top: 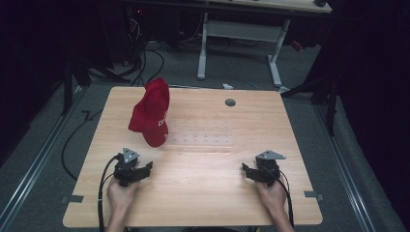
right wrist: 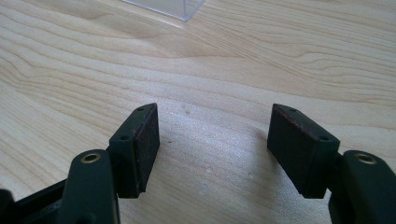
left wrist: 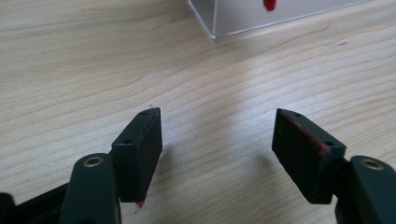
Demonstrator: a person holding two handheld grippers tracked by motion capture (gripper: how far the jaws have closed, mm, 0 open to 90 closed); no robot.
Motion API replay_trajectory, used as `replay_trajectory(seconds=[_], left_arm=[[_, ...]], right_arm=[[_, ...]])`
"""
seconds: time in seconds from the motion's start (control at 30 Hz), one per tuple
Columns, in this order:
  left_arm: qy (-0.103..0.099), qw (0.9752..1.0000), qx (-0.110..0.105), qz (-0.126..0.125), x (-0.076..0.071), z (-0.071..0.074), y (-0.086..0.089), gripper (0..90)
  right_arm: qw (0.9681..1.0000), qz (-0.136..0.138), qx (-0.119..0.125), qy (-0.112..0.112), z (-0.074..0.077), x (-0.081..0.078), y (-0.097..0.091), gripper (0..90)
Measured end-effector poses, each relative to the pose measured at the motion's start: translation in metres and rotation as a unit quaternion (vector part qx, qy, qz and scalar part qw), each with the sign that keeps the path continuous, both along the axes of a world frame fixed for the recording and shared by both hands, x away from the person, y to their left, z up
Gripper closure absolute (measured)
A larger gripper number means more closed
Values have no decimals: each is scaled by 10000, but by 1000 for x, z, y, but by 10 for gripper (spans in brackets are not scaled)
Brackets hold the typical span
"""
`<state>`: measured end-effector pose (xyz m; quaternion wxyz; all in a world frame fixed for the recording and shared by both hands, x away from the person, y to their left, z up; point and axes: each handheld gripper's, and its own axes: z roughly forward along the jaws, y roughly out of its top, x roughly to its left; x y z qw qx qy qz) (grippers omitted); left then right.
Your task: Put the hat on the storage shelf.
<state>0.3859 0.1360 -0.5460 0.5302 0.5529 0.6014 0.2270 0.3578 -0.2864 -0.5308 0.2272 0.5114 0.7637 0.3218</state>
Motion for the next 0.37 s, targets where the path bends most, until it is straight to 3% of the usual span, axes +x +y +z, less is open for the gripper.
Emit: replay_trajectory(seconds=[0.37], left_arm=[[74,10000,-26,59,1,-2,0,254]], right_arm=[[10000,-9,5,4,0,0,0,345]])
